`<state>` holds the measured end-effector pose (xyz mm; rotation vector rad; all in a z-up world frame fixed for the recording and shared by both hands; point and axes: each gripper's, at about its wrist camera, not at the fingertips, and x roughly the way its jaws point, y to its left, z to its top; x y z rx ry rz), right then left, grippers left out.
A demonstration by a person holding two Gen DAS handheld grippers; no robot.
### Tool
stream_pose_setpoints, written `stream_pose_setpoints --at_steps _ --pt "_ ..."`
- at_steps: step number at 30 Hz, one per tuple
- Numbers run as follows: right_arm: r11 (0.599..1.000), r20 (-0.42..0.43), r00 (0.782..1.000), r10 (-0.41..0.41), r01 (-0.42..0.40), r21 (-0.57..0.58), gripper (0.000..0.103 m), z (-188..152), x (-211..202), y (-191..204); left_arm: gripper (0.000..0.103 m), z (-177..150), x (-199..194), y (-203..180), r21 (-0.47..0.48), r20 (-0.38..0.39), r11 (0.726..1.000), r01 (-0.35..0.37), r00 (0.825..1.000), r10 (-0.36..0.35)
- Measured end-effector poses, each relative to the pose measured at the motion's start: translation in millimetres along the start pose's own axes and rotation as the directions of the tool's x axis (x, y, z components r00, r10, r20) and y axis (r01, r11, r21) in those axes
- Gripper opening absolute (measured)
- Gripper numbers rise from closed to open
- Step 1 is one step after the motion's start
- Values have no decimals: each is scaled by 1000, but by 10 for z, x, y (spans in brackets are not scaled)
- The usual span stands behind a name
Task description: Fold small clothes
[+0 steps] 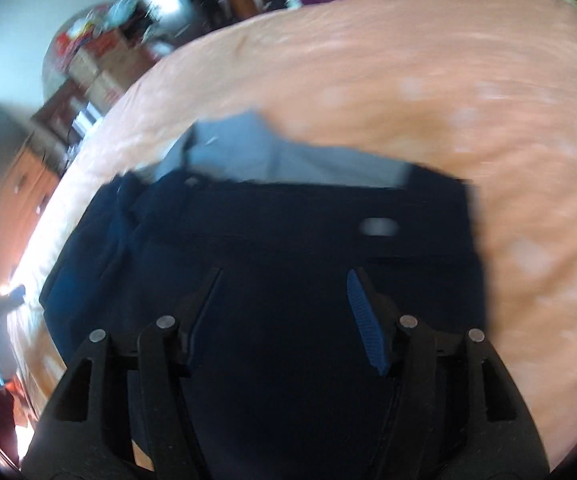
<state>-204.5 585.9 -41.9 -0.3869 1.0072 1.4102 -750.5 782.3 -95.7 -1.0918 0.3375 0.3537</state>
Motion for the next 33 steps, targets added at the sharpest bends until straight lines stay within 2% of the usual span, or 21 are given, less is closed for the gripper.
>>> stream_pose_setpoints --at_steps 3,5,6,7,8,11,12,14,15,16,18,19,20,24,27,28,29,30,31,32,33 --pt "1000 56 998 -20 19 22 68 -37 -216 -232 60 377 285 -294 122 -29 992 -39 999 42" --pt "999 57 998 -30 28 43 68 -39 -204 -349 61 685 531 -310 145 -52 987 -71 996 79" --pt "998 52 998 -34 31 46 68 -53 -193 -407 61 857 673 -275 173 -57 977 -124 989 136" --pt "999 49 998 -29 27 47 68 -75 -151 -403 61 1042 838 -176 191 -70 962 -194 975 210" --pt "999 43 999 -22 20 46 68 -95 -134 -442 61 1157 940 -91 185 -87 957 -224 966 243" --pt "999 33 999 -16 15 36 68 -39 -65 -425 61 1422 1246 192 228 -127 904 -361 910 395" --pt "999 29 1000 -11 9 39 68 -32 -37 -441 61 1474 1353 266 243 -143 890 -385 894 425" --pt "999 25 1000 -7 6 39 68 -25 0 -468 59 1517 1499 448 232 -192 887 -400 875 444" --pt "999 22 1000 -6 5 37 68 -19 49 -469 58 1516 1564 537 234 -203 873 -427 857 473" --pt "999 22 1000 -5 4 34 68 -11 54 -469 58 1516 1604 608 227 -211 869 -439 849 484" --pt "1000 35 999 -3 2 22 68 8 25 -455 57 1573 1641 685 215 -191 865 -454 849 493" --pt "1000 49 999 -3 2 18 68 20 -6 -449 47 1589 1624 705 204 -183 867 -455 852 490" --pt "1000 66 998 4 -5 13 68 42 -53 -447 42 1587 1608 740 191 -177 868 -458 854 489" --pt "1000 90 996 8 -10 23 69 76 -111 -511 42 1613 1645 792 176 -153 872 -458 862 483" --pt "999 78 997 12 -15 31 69 50 -72 -544 46 1631 1693 719 209 -141 865 -457 861 489" --pt "999 73 997 13 -16 32 69 40 -52 -550 51 1642 1707 708 212 -138 864 -457 861 489" --pt "999 72 997 10 -12 33 69 33 -42 -554 52 1644 1744 704 217 -145 862 -459 858 493" --pt "999 78 997 9 -11 36 69 32 -45 -561 52 1639 1804 714 235 -164 850 -471 843 512" --pt "999 89 996 7 -11 40 69 38 -59 -574 46 1627 1841 714 249 -169 843 -476 836 522" --pt "999 99 995 1 -5 43 68 51 -72 -590 27 1621 1851 716 252 -169 838 -484 831 530" --pt "999 109 994 -7 2 46 67 73 -82 -616 18 1625 1812 722 238 -162 843 -482 836 524"
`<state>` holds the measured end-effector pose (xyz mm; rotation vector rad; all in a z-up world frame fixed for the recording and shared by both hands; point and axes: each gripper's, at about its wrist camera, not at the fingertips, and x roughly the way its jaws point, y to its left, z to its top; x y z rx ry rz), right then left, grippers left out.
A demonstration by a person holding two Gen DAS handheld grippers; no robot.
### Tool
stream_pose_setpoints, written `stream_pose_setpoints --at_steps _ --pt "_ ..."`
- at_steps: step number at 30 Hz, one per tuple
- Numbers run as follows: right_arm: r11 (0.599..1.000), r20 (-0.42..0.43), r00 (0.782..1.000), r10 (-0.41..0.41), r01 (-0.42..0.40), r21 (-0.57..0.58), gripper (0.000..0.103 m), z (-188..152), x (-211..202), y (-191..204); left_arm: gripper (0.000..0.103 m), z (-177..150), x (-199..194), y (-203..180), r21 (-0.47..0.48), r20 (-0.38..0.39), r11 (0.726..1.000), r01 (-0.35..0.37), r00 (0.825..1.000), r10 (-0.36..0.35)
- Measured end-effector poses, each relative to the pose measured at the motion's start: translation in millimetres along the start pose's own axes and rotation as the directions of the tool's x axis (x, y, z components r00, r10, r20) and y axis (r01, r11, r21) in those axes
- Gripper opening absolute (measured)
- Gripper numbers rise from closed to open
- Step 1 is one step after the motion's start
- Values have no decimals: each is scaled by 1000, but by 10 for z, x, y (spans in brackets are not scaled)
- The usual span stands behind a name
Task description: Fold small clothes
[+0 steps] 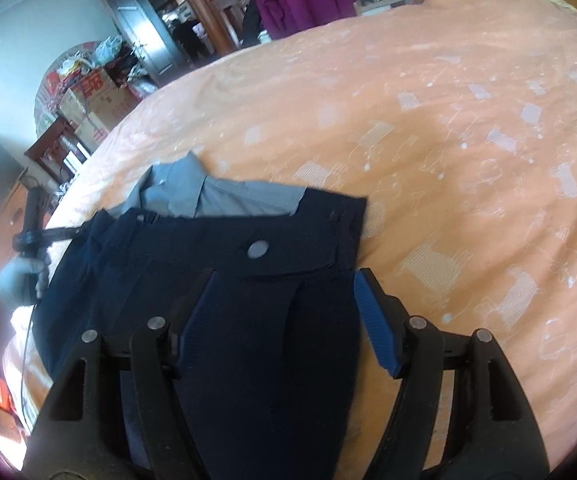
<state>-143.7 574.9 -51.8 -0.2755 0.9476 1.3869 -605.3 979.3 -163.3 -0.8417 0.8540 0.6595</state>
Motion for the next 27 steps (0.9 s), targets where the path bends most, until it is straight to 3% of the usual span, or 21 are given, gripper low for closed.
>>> stream_pose_setpoints --at_steps 2,6,10,12,13,14,17,20,22,23,24,27 --pt "999 5 999 -34 34 -1 67 55 21 -58 9 -34 -108 29 -9 50 999 32 998 -32" --pt "993 -7 993 -114 114 -37 68 176 182 -139 8 -119 -319 44 -14 131 997 77 989 -74" --pt "997 -95 993 -65 60 -57 64 234 545 -119 8 -155 -280 41 -13 120 998 69 990 -67" --pt "994 -133 988 -81 71 -77 23 204 683 -95 8 -161 -255 47 -18 118 998 66 991 -63" --pt "989 -116 986 -121 110 -104 13 202 666 -49 8 -168 -252 56 -29 122 997 66 991 -62" --pt "986 -74 990 -116 106 -126 10 233 557 11 8 -173 -271 59 -39 132 997 61 990 -55" --pt "987 8 998 -65 65 -143 9 321 305 85 8 -177 -478 65 -49 191 998 42 981 -32" --pt "989 -35 997 -70 65 -130 9 321 515 -61 3 -212 -614 208 -88 227 996 15 974 5" --pt "994 -117 991 -65 54 -92 11 254 808 -230 3 -278 -480 446 -145 168 987 -70 981 94" --pt "997 -129 991 -39 30 -71 12 225 869 -290 2 -349 -292 608 -182 82 980 -77 992 93" --pt "998 -122 992 -27 19 -61 12 239 838 -302 2 -407 -219 675 -191 66 979 -75 994 89" --pt "998 -127 992 20 -26 -50 22 242 768 -309 4 -402 -431 500 -131 132 988 -86 986 103"
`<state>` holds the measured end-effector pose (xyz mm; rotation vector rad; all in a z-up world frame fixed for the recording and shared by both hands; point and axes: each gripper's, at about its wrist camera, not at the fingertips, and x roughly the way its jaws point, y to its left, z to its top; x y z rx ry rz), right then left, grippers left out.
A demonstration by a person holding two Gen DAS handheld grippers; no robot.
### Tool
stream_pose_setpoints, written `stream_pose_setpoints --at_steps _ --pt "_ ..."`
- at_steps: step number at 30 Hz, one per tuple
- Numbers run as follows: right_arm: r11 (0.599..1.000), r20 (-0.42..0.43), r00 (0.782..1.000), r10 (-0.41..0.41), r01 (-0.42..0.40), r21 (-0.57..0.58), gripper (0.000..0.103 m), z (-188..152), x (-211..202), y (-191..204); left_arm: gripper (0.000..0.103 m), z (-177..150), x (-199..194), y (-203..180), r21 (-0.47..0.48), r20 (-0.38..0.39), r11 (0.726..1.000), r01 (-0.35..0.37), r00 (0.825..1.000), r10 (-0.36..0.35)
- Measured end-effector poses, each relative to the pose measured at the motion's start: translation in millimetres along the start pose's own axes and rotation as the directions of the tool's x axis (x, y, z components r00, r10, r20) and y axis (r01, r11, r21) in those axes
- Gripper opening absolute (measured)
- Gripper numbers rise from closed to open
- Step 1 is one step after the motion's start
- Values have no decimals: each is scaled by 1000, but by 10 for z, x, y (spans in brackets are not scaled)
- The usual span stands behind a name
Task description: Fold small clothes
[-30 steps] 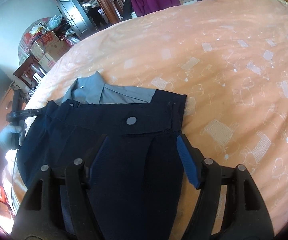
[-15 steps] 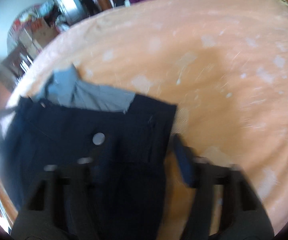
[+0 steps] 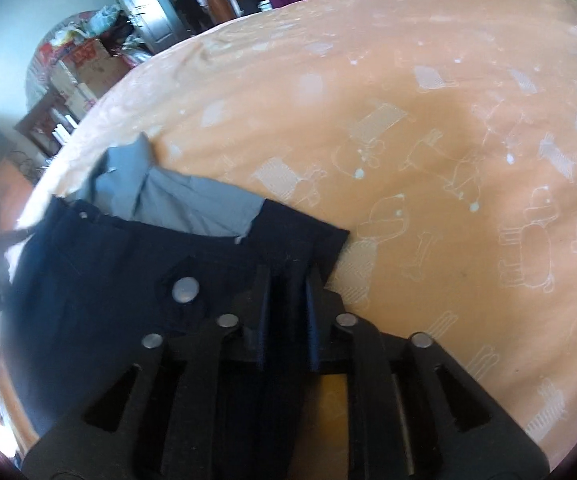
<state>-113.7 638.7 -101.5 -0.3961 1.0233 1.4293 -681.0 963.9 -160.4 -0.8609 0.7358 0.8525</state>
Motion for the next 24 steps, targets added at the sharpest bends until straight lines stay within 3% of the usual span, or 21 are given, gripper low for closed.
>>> stream_pose_setpoints --at_steps 1,2,4,5,6,9,11,13,14,18,20,21,23,24 --pt "1000 -3 1000 15 -15 19 22 -23 14 -44 4 37 -134 -96 27 46 999 26 999 -27" --pt "999 4 999 32 -32 43 21 -49 22 -89 12 80 -243 -171 46 79 997 64 995 -67" --pt "996 16 999 51 -52 66 21 -68 12 -129 45 178 -335 -305 79 92 987 139 985 -146" --pt "997 19 999 45 -47 63 21 -75 3 -120 69 213 -281 -351 83 58 980 179 981 -184" --pt "998 20 999 40 -41 57 21 -69 8 -118 72 237 -151 -420 99 -8 972 211 977 -211" --pt "997 24 999 44 -45 56 21 -76 5 -115 51 261 214 -522 154 -139 978 139 983 -118" --pt "997 27 998 48 -50 58 21 -76 15 -120 44 255 385 -521 134 -196 979 152 973 -124" --pt "997 30 998 52 -54 59 21 -70 13 -143 17 250 404 -517 118 -191 977 179 969 -154" --pt "997 31 998 54 -56 60 21 -71 13 -147 12 248 362 -526 107 -182 971 213 964 -191" --pt "996 32 998 59 -61 60 22 -67 34 -156 12 243 169 -613 144 -129 957 251 964 -233" --pt "995 30 997 70 -72 68 23 -64 35 -162 16 278 269 -546 121 -167 960 253 958 -232" --pt "994 29 996 78 -80 70 25 -61 34 -164 26 273 378 -526 95 -201 965 244 954 -221" --pt "997 26 998 50 -52 54 22 -56 22 -125 27 257 544 -495 57 -245 969 242 944 -222" --pt "1000 28 1000 2 -2 24 16 -51 1 -51 20 269 547 -516 64 -232 970 236 948 -216"
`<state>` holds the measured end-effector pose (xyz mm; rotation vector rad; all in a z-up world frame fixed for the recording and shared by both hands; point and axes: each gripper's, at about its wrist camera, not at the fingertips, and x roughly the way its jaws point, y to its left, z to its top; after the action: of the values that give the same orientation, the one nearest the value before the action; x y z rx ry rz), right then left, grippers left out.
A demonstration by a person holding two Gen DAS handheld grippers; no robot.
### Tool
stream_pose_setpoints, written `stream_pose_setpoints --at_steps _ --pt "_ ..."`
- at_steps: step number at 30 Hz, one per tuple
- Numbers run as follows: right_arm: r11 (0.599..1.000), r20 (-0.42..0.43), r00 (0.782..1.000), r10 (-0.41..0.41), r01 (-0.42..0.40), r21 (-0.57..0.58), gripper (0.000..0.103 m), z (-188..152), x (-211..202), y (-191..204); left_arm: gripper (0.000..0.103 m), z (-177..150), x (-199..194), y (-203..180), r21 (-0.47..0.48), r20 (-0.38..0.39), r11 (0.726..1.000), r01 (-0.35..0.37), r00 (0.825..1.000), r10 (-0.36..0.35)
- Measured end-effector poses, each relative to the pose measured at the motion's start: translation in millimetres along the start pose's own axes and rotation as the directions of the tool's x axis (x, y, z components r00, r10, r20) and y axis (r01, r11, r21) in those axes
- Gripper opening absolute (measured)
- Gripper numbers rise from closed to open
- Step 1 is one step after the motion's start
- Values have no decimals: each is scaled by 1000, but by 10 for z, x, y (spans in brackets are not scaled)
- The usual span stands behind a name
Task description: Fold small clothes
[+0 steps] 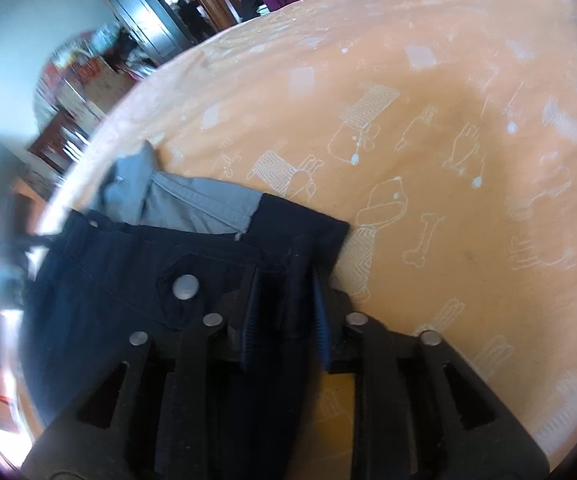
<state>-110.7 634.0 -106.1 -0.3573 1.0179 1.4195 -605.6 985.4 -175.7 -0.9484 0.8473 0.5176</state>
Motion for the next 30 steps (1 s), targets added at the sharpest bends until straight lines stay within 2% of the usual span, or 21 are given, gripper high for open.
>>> stream_pose_setpoints --at_steps 2,4,6,7,8,10,11,12,14,17,20,22,24,26,28,30 --pt "997 36 998 -55 57 -54 11 22 -133 173 14 -22 -53 -68 15 55 999 -43 998 42" --pt "998 86 996 -32 37 -57 10 74 -317 243 12 -125 -233 -186 39 146 996 -79 987 73" --pt "996 115 993 -16 26 -82 10 140 -447 296 13 -228 -490 -131 -2 241 999 -53 969 52" --pt "995 105 994 -17 27 -91 10 164 -416 298 13 -251 -551 -72 -17 258 999 -29 966 32" --pt "995 86 996 -29 37 -89 10 176 -327 267 14 -275 -566 -22 -26 264 999 -33 964 39" --pt "997 19 999 -51 52 -59 12 131 -38 112 15 -282 -387 80 -37 222 996 -85 971 91" --pt "1000 -18 999 -31 31 -2 10 61 132 -50 20 -298 -243 160 -52 187 994 -100 976 108" --pt "999 -2 1000 9 -9 37 9 40 132 -141 23 -307 -98 275 -78 157 994 -72 984 84" --pt "998 12 1000 27 -27 60 12 46 69 -186 24 -290 -117 410 -135 188 991 6 982 19" --pt "999 4 1000 -1 1 39 16 11 9 -164 23 -276 -164 276 -80 178 996 -40 982 54" --pt "995 57 994 -92 90 31 30 2 -233 -78 32 -267 -370 194 -82 234 993 -89 967 106" --pt "996 123 988 -92 94 -8 38 21 -497 69 32 -327 -664 206 -117 303 988 -99 944 131" --pt "995 159 985 -71 82 -58 41 -22 -712 236 32 -459 -962 147 -97 340 986 -138 926 164" --pt "996 133 991 0 12 -86 41 -128 -765 382 32 -639 -1129 -42 -23 340 991 -135 931 135" --pt "991 73 997 15 -6 -134 41 -348 -714 561 33 -927 -1148 -312 67 294 996 -60 955 38" --pt "987 12 1000 7 -5 -160 46 -560 -625 670 34 -1278 -1004 -465 89 218 996 -9 976 -10"
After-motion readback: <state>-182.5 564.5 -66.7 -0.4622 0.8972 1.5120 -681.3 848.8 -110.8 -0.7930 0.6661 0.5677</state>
